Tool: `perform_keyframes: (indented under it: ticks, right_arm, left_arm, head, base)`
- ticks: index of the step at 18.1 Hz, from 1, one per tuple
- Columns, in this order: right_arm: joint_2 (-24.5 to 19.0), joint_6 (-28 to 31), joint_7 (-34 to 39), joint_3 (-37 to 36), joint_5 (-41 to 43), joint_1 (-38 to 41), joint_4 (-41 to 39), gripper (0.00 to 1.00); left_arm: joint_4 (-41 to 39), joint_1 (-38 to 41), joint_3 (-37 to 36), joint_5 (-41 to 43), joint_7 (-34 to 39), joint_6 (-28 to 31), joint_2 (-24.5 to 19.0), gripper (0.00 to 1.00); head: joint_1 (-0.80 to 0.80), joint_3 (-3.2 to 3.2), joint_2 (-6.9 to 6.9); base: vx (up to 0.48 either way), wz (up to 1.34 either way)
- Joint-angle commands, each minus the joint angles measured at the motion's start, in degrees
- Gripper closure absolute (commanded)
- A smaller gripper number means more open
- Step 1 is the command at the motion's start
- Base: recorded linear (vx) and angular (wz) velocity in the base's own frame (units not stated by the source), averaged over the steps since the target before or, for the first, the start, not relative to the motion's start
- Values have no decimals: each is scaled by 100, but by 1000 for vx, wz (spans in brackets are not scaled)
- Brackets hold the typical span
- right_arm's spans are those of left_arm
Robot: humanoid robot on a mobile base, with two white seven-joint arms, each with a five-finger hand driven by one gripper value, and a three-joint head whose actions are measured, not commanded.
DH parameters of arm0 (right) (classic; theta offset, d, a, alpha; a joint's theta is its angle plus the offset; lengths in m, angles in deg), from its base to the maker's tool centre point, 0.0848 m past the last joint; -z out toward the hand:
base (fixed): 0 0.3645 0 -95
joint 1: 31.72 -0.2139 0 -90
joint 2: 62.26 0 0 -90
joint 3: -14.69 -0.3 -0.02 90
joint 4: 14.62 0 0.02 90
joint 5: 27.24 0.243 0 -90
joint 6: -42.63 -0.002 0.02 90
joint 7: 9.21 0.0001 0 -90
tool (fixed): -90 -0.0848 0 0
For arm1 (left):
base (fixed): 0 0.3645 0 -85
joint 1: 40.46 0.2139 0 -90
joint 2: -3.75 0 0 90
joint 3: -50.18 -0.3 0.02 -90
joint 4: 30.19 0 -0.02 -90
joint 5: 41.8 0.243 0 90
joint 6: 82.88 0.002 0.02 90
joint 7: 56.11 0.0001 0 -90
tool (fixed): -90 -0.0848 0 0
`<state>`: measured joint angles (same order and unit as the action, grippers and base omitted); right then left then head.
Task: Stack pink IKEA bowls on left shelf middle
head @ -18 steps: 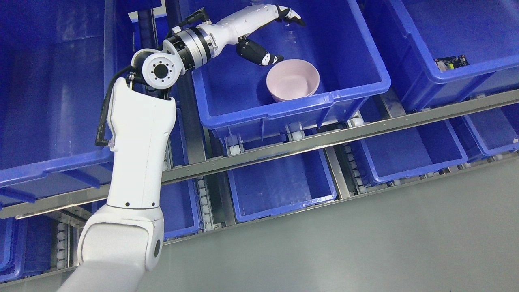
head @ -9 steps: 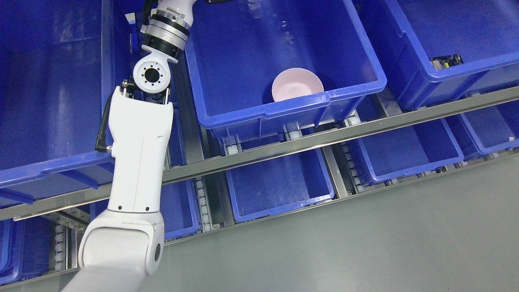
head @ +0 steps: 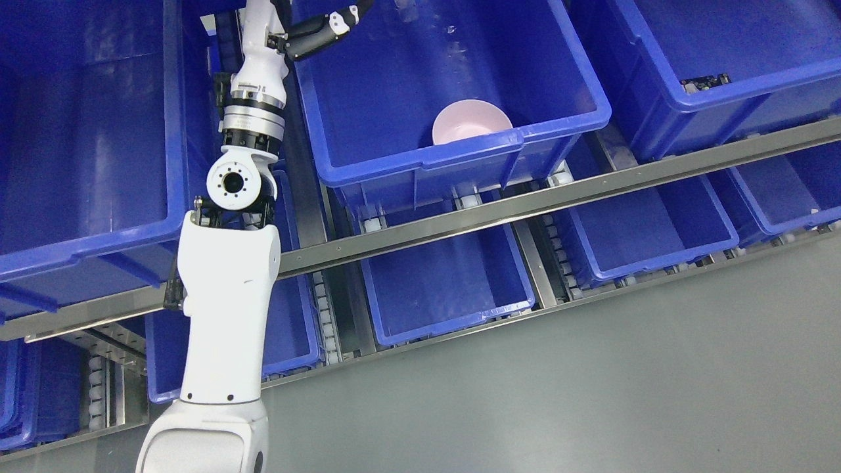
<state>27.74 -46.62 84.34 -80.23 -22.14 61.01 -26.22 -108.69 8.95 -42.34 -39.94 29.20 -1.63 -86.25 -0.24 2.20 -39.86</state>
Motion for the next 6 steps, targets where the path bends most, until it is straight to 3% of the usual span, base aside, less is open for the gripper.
perform_keyframes:
  ticks: [1, 6]
  right_arm:
    - [100, -4, -3, 0, 0, -1, 0, 0]
    - [100, -4, -3, 0, 0, -1, 0, 0]
  left_arm:
    - [-1035, 508, 58, -353, -5, 41, -100, 0]
    - [-1062, 526, 85, -353, -23, 41, -100, 0]
  head:
    - [0, 0, 0]
    - [0, 0, 0]
  base:
    - [-135, -66]
    - [-210, -115]
